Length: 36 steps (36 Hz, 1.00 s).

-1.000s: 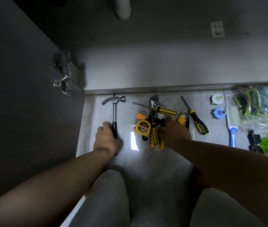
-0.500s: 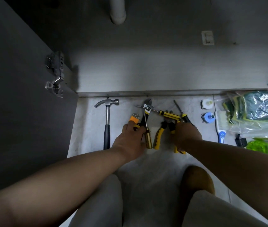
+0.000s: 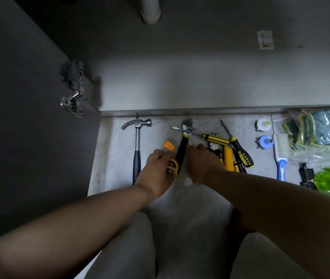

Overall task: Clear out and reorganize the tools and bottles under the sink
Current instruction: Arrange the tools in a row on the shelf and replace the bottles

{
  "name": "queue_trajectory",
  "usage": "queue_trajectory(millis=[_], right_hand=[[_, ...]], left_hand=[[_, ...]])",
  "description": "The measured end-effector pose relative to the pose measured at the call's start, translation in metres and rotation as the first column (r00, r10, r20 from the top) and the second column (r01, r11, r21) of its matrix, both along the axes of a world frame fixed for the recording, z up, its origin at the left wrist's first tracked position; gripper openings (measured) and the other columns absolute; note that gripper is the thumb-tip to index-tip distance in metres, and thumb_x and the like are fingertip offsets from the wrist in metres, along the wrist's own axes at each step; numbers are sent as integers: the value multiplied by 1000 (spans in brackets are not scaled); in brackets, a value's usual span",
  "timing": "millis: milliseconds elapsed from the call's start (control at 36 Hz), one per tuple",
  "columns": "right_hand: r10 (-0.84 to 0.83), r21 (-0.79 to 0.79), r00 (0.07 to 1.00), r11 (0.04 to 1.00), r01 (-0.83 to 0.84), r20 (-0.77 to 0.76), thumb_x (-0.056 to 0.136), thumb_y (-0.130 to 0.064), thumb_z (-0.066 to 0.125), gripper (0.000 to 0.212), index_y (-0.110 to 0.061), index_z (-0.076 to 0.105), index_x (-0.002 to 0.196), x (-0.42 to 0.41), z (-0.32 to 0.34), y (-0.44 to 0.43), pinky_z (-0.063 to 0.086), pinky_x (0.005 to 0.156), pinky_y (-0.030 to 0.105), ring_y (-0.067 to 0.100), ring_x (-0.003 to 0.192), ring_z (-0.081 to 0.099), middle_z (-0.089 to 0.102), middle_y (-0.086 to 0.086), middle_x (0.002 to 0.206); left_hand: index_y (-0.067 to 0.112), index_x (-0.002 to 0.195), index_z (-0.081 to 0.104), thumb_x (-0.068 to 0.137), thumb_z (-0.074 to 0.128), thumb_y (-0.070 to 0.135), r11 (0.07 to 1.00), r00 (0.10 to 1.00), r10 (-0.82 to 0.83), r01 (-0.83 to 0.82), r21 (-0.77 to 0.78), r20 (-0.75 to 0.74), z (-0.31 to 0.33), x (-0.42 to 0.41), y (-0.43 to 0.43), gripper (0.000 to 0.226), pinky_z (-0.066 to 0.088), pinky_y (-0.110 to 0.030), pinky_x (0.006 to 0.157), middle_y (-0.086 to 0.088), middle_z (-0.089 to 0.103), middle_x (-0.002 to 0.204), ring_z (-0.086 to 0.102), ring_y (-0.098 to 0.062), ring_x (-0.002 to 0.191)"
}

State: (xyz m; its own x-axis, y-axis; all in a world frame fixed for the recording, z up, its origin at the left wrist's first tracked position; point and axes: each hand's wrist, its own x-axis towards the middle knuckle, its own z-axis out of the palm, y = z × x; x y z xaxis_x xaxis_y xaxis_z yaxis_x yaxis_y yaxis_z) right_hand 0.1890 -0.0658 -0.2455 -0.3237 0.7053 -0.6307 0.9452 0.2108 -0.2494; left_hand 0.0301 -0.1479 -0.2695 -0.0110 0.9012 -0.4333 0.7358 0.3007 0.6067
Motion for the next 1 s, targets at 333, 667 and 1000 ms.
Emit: queue_trajectory(millis=[333, 667, 1000], right_hand=[[-479, -77, 877, 874, 480, 22, 93, -26, 61, 26, -8, 63, 113, -40, -6, 15, 48, 76, 31, 30, 105, 66, 66, 13, 115], [-583, -159, 812, 804, 573, -21, 73, -47, 75, 33, -16, 68, 82, -34, -15, 15, 50, 53, 24, 21, 67, 70, 71, 4, 79], [-472, -495, 871, 729, 473, 137, 79, -41, 78, 36, -9, 68, 91, 40, 20, 52, 51, 45, 22, 15, 44, 67, 66, 8, 68]], left_hand=[[46, 140, 43, 86, 64, 23, 1000, 994, -4, 3, -6, -108, -3, -8, 2, 63, 55, -44, 92, 7, 36, 141, 51, -25, 124], [27, 151, 35, 91, 62, 11, 991, 1000, 2, 0, -131, 21, -6, -3, 8, 68, 50, -28, 100, -1, 33, 146, 56, -21, 118], [2, 127, 46, 84, 59, -1, 986, 978, 13, 22, -167, 207, 13, 30, 10, 45, 29, -15, 101, -16, 33, 141, 34, -27, 134]])
